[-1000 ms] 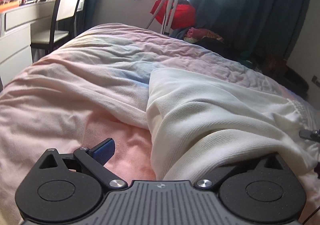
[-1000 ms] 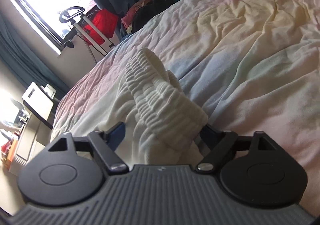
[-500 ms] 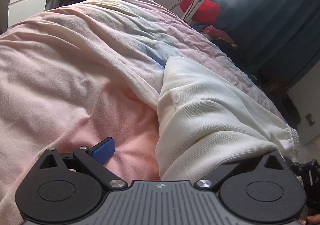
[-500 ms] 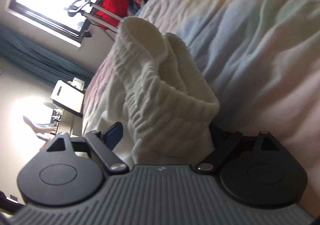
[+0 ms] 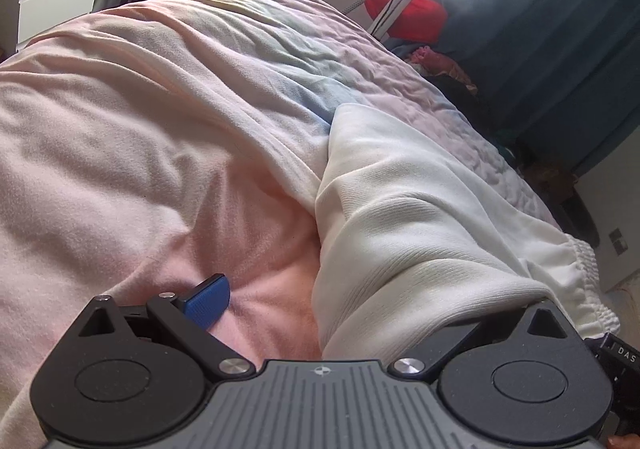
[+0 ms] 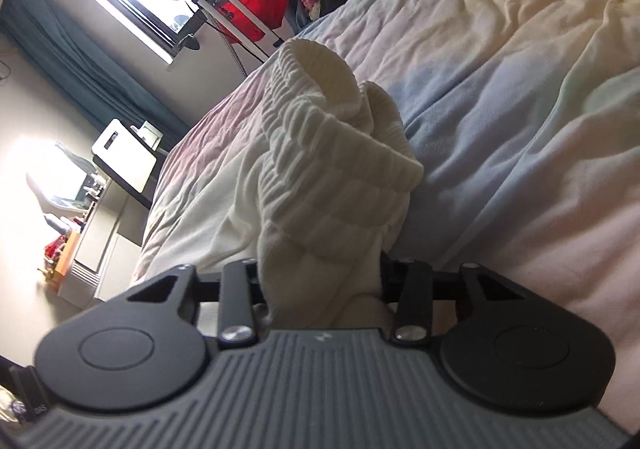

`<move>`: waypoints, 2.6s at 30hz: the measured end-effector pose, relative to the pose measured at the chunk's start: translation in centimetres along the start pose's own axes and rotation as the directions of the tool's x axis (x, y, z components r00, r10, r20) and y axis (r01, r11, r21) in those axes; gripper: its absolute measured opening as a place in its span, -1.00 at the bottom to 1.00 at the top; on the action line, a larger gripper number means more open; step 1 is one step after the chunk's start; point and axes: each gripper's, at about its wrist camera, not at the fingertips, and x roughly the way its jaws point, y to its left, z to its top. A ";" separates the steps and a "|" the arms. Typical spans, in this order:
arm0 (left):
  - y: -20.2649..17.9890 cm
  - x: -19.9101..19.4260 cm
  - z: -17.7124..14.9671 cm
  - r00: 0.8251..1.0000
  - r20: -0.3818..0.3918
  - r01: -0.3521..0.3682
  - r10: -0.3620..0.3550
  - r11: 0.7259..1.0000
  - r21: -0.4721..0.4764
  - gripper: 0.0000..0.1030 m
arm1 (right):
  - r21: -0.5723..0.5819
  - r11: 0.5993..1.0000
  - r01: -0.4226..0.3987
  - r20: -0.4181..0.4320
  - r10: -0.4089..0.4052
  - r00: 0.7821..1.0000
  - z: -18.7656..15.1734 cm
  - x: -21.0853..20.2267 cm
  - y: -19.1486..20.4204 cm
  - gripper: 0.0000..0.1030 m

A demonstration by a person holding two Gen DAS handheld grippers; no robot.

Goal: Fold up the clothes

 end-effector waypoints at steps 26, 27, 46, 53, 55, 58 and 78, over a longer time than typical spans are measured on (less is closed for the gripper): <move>0.7 2.9 0.8 0.961 -0.156 0.209 -0.226 0.971 -0.120 0.44 | 0.010 0.999 0.033 0.038 -0.034 0.999 0.7 -0.1 0.3 -0.30; 0.6 2.7 0.8 0.964 -0.150 0.205 -0.220 0.972 -0.111 0.38 | 0.007 1.000 0.031 0.042 -0.031 0.999 0.6 -0.2 0.5 -0.30; -19.6 -0.2 7.5 0.892 -0.078 0.449 -0.446 0.893 0.024 -0.25 | 0.118 0.976 -0.183 0.280 0.144 0.949 12.2 -12.6 -0.7 -0.37; -37.8 13.4 8.4 0.851 -0.199 0.508 -0.486 0.858 0.079 -0.27 | 0.186 0.982 -0.034 0.379 -0.039 0.924 24.2 -15.6 -8.6 -0.37; -42.3 17.0 8.1 0.851 -0.233 0.504 -0.472 0.857 0.107 -0.27 | 0.233 0.972 0.005 0.388 -0.098 0.916 27.3 -15.4 -11.3 -0.37; -48.1 22.8 8.0 0.845 -0.291 0.497 -0.448 0.859 0.123 -0.28 | 0.300 0.953 0.050 0.402 -0.173 0.899 30.6 -14.7 -15.1 -0.37; -43.7 37.1 -1.8 0.872 -0.390 0.472 -0.296 0.720 0.509 -0.11 | 0.529 0.833 0.161 0.330 -0.377 0.865 16.7 -3.9 -29.0 -0.13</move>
